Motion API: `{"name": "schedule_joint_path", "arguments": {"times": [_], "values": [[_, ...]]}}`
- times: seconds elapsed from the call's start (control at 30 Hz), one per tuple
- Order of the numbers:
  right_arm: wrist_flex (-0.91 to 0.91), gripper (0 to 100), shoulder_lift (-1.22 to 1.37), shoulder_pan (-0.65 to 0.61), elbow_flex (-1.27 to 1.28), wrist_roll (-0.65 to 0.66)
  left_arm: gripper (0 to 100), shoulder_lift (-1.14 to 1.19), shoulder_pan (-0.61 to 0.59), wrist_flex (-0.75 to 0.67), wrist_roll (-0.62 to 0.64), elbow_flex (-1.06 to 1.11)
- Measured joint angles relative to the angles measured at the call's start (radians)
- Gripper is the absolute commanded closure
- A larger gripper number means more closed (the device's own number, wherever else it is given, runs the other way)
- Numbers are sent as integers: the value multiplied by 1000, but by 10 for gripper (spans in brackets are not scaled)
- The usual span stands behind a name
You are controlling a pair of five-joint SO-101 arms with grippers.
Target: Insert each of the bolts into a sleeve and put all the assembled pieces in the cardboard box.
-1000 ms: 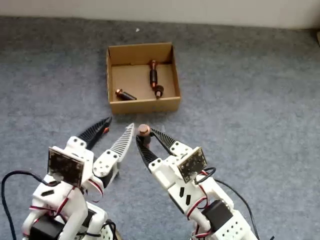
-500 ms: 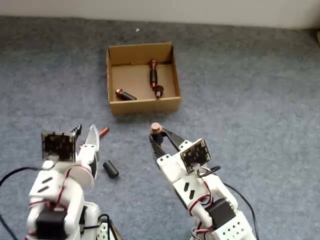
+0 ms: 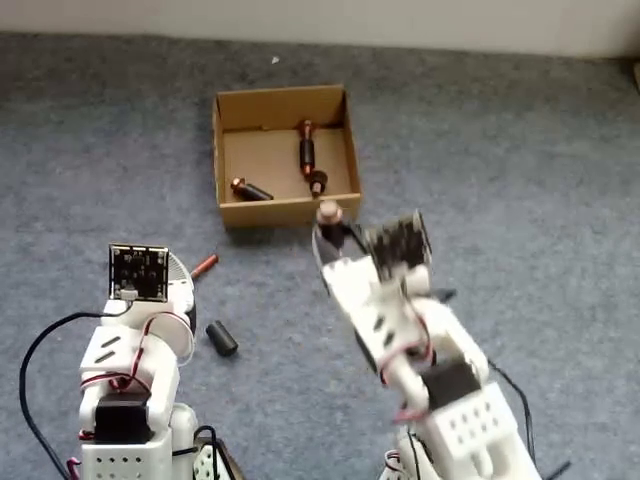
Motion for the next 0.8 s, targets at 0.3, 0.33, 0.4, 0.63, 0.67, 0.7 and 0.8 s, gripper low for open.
{"name": "schedule_joint_path", "arguments": {"times": [0.3, 0.33, 0.4, 0.63, 0.67, 0.7, 0.8], "values": [[-382, 993, 697, 57, -330, 0, 990, 0, 0, -2, 0, 6], [-425, 993, 766, 55, -359, 0, 990, 0, 0, -2, 0, 6], [-509, 993, 899, 54, -411, 0, 990, 0, 0, -3, 0, 6], [-623, 988, 1277, 54, -574, 0, 990, 0, -8, -3, 0, 6], [-623, 984, 1312, 52, -588, 0, 990, 0, -8, -3, 0, 6], [-623, 967, 1338, 51, -600, 0, 990, 0, -8, -3, 0, 6], [-623, 894, 1376, 34, -608, 0, 990, 0, -8, -3, 0, 6]]}}
